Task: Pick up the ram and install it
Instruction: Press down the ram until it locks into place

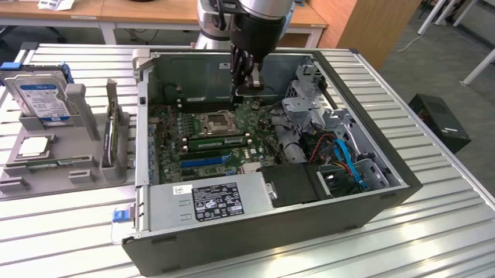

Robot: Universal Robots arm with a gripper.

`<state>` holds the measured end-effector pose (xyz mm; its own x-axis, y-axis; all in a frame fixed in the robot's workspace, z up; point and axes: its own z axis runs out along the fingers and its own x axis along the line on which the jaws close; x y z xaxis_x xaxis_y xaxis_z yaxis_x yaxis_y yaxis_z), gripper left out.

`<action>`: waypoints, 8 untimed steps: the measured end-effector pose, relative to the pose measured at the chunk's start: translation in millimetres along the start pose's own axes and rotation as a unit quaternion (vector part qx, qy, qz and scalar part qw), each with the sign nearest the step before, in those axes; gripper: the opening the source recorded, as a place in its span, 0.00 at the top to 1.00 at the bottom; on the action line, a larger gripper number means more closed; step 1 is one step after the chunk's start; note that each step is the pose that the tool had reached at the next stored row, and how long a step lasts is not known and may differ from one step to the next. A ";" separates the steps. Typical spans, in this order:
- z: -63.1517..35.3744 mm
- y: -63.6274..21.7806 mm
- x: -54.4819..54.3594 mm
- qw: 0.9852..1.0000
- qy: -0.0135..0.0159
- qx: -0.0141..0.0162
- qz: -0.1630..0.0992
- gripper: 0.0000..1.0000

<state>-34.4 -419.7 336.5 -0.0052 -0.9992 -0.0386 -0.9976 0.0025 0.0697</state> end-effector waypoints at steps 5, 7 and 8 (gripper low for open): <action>0.2 0.7 -0.1 1.000 0.000 0.026 -0.002 0.89; 0.2 0.9 -0.1 0.999 0.000 0.038 -0.003 0.89; 0.2 1.0 -0.1 0.999 0.000 0.043 -0.004 0.89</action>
<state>-35.4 -419.6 336.4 0.0023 -0.9992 -0.0389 -0.9998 -0.0016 -0.0175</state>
